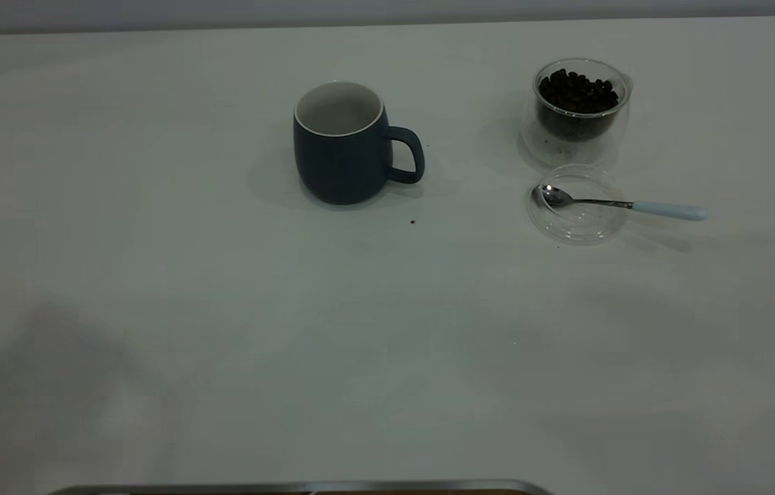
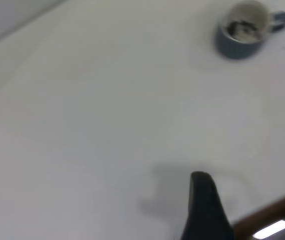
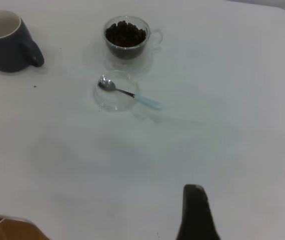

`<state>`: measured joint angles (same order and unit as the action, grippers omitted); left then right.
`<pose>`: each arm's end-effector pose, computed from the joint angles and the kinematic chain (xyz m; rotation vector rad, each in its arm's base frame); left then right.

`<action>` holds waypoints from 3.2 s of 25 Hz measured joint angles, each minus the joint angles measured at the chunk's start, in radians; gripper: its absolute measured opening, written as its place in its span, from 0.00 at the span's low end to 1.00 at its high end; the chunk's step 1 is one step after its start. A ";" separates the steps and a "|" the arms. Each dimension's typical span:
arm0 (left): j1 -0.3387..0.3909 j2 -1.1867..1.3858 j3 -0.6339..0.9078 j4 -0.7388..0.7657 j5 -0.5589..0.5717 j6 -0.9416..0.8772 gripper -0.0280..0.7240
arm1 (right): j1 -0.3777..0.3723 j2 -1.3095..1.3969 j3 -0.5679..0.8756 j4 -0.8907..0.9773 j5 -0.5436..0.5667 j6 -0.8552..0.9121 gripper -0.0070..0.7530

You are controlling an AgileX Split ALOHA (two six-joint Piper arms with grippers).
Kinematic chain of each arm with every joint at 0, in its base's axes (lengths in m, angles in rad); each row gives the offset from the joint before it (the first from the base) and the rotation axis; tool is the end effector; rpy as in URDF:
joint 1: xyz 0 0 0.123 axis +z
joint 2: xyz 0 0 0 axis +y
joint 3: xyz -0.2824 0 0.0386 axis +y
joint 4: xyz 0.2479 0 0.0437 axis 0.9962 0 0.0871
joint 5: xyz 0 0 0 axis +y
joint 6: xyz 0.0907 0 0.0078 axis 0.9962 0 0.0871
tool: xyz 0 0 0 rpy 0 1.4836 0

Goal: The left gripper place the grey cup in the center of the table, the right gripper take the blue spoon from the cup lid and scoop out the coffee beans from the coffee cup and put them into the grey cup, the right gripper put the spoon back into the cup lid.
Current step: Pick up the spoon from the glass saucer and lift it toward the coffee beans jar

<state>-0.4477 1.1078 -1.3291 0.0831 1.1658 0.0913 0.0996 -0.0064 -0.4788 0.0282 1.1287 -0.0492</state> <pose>0.1834 -0.0803 0.4213 0.6504 2.3353 -0.0544 -0.0067 0.0017 0.2659 -0.1604 2.1214 0.0640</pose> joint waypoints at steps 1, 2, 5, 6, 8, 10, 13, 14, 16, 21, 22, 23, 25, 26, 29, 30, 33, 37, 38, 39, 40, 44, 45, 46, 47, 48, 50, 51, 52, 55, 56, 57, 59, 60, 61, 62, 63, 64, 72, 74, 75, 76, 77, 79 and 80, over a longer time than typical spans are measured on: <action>0.000 -0.040 0.050 -0.031 0.000 0.000 0.76 | 0.000 -0.001 0.000 0.000 0.000 0.000 0.75; 0.000 -0.081 0.105 -0.058 0.000 0.000 0.76 | 0.000 -0.001 0.000 0.000 0.000 0.000 0.75; 0.000 -0.203 0.277 -0.104 0.000 0.000 0.76 | 0.000 -0.002 0.000 0.000 0.000 0.000 0.75; 0.000 -0.248 0.339 -0.110 0.000 0.000 0.76 | 0.000 -0.002 0.000 0.000 0.000 0.000 0.75; 0.000 -0.331 0.445 -0.111 0.000 -0.003 0.76 | 0.000 -0.002 0.000 0.000 0.000 0.000 0.75; 0.000 -0.414 0.544 -0.112 0.000 -0.005 0.76 | 0.000 -0.002 0.000 0.000 0.000 0.000 0.75; 0.000 -0.538 0.651 -0.114 -0.005 -0.005 0.76 | 0.000 -0.002 0.000 0.000 0.000 0.000 0.75; 0.000 -0.568 0.679 -0.114 -0.010 -0.005 0.76 | 0.000 -0.002 0.000 0.000 0.000 0.000 0.75; 0.000 -0.637 0.722 -0.114 -0.029 -0.005 0.76 | 0.000 -0.002 0.000 0.000 0.000 0.000 0.75; 0.000 -0.761 0.800 -0.114 -0.067 -0.005 0.76 | 0.000 -0.003 0.000 0.000 0.000 0.000 0.75; 0.000 -0.781 0.810 -0.114 -0.067 -0.005 0.76 | 0.000 -0.003 0.000 0.000 0.000 0.000 0.75; 0.000 -0.799 0.820 -0.114 -0.065 -0.005 0.76 | 0.000 -0.003 0.000 0.000 0.000 0.000 0.75; 0.000 -0.825 0.834 -0.114 -0.058 -0.005 0.76 | 0.000 -0.005 0.000 0.000 0.000 0.000 0.75; 0.000 -0.837 0.840 -0.114 -0.053 -0.005 0.76 | 0.000 -0.005 0.000 0.000 0.000 0.000 0.75; 0.000 -0.867 0.843 -0.114 -0.050 -0.007 0.76 | 0.000 -0.005 0.000 0.000 0.000 0.000 0.75; 0.000 -0.876 0.844 -0.114 -0.050 -0.008 0.76 | 0.000 -0.005 0.000 0.000 0.000 0.000 0.75; 0.000 -0.891 0.844 -0.114 -0.048 -0.008 0.76 | 0.000 -0.005 0.000 0.000 0.000 0.000 0.75; 0.004 -0.893 0.844 -0.114 -0.048 -0.008 0.76 | 0.000 -0.005 0.000 0.000 0.000 0.000 0.75; 0.020 -0.893 0.844 -0.114 -0.048 -0.008 0.76 | 0.000 -0.005 0.000 0.000 0.000 0.000 0.75; 0.051 -0.893 0.845 -0.115 -0.048 -0.006 0.76 | 0.000 -0.005 0.000 0.000 0.000 0.000 0.75; 0.088 -0.893 0.845 -0.115 -0.048 -0.005 0.76 | 0.000 -0.005 0.000 0.000 0.000 0.000 0.75; 0.306 -0.917 0.845 -0.116 -0.048 -0.006 0.76 | 0.000 -0.005 0.000 0.000 0.000 0.000 0.75; 0.356 -0.936 0.845 -0.116 -0.048 -0.006 0.76 | 0.000 -0.005 0.000 0.000 0.000 0.000 0.75; 0.395 -0.956 0.845 -0.116 -0.048 -0.006 0.76 | 0.000 -0.005 0.000 0.000 0.000 0.000 0.75; 0.415 -0.983 0.845 -0.116 -0.048 -0.006 0.76 | 0.000 -0.005 0.000 0.000 0.000 0.000 0.75; 0.428 -1.014 0.845 -0.116 -0.047 -0.006 0.76 | 0.000 -0.005 0.000 0.000 0.000 0.000 0.75; 0.433 -1.074 0.845 -0.116 -0.043 -0.006 0.76 | 0.000 -0.005 0.000 0.000 0.000 0.000 0.75; 0.433 -1.101 0.845 -0.116 -0.040 -0.006 0.76 | 0.000 -0.005 0.000 0.000 0.000 0.000 0.75; 0.433 -1.118 0.845 -0.116 -0.036 -0.006 0.76 | 0.000 -0.005 0.000 0.000 0.000 0.000 0.75; 0.434 -1.125 0.845 -0.116 -0.033 -0.006 0.76 | 0.000 -0.005 0.000 0.000 0.000 0.000 0.75; 0.434 -1.125 0.845 -0.116 -0.033 -0.006 0.76 | 0.000 -0.005 0.000 0.000 0.000 0.000 0.75; 0.434 -1.125 0.845 -0.116 -0.033 -0.006 0.76 | 0.000 -0.005 0.000 0.000 0.000 0.000 0.75; 0.434 -1.125 0.845 -0.116 -0.033 -0.007 0.76 | 0.000 -0.005 0.000 0.000 0.000 0.000 0.75; 0.434 -1.125 0.845 -0.117 -0.033 -0.007 0.76 | 0.000 -0.005 0.000 0.000 0.000 0.000 0.75; 0.434 -1.125 0.845 -0.118 -0.033 -0.011 0.76 | 0.000 -0.005 0.000 0.000 0.000 0.000 0.75; 0.434 -1.125 0.845 -0.120 -0.033 -0.026 0.76 | 0.000 -0.005 0.000 0.000 0.000 0.000 0.75; 0.434 -1.125 0.845 -0.121 -0.033 -0.046 0.76 | 0.000 -0.005 0.000 0.000 0.000 0.000 0.75; 0.434 -1.125 0.845 -0.121 -0.033 -0.067 0.76 | 0.000 -0.005 0.000 0.000 0.000 0.000 0.75; 0.434 -1.125 0.845 -0.121 -0.033 -0.082 0.76 | 0.000 -0.005 0.000 0.000 0.000 0.000 0.75; 0.434 -1.125 0.845 -0.121 -0.033 -0.076 0.76 | 0.000 -0.005 0.000 0.000 0.000 0.000 0.75; 0.434 -1.125 0.845 -0.121 -0.033 -0.075 0.76 | 0.000 -0.005 0.000 0.000 0.000 0.000 0.75; 0.434 -1.125 0.845 -0.121 -0.033 -0.075 0.76 | 0.000 -0.005 0.000 0.000 0.000 0.000 0.75; 0.434 -1.125 0.845 -0.121 -0.033 -0.075 0.76 | 0.000 -0.005 0.000 0.000 0.000 0.000 0.75; 0.434 -1.125 0.845 -0.121 -0.033 -0.075 0.76 | 0.000 -0.005 0.000 0.000 0.000 0.000 0.75; 0.434 -1.125 0.845 -0.121 -0.033 -0.075 0.76 | 0.000 -0.005 0.000 0.000 0.000 0.000 0.75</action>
<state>-0.0135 -0.0175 -0.4839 -0.0378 1.1324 0.0162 0.0996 -0.0118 -0.4788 0.0282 1.1287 -0.0492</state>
